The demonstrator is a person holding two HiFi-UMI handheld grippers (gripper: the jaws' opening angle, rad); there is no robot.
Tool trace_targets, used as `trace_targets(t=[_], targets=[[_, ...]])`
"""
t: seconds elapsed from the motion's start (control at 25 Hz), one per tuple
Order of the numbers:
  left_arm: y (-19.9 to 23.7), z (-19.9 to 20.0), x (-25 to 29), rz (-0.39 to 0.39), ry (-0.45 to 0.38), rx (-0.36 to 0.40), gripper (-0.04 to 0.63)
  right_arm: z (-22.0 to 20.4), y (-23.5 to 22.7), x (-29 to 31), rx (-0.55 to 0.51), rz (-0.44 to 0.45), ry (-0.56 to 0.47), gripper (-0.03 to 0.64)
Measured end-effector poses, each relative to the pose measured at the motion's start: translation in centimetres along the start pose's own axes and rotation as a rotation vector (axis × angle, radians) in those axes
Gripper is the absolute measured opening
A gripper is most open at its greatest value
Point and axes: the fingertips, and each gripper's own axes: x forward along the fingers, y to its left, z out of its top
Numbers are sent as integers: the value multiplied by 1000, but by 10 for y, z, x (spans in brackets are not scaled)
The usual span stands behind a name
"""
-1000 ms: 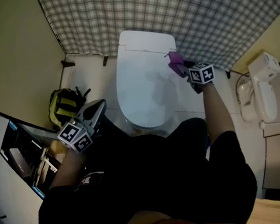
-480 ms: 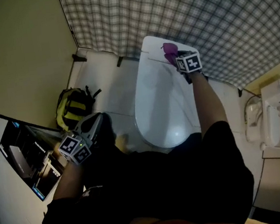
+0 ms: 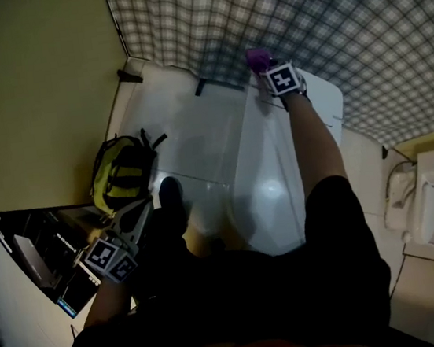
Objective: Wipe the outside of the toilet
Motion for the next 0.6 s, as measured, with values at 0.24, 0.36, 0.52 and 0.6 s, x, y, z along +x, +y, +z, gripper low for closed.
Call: trace_targets(t=[0.24, 0.36, 0.52, 0.6], targets=[[13, 1, 24, -27, 6, -33, -8, -7, -4, 43, -39, -38, 98, 95], [13, -4, 29, -47, 30, -33, -8, -1, 1, 54, -63, -39, 75, 95], [16, -2, 31, -51, 44, -37, -8, 0, 10, 66, -71, -39, 83, 95], [18, -2, 32, -57, 49, -36, -8, 3, 7, 67, -89, -77, 73, 95]])
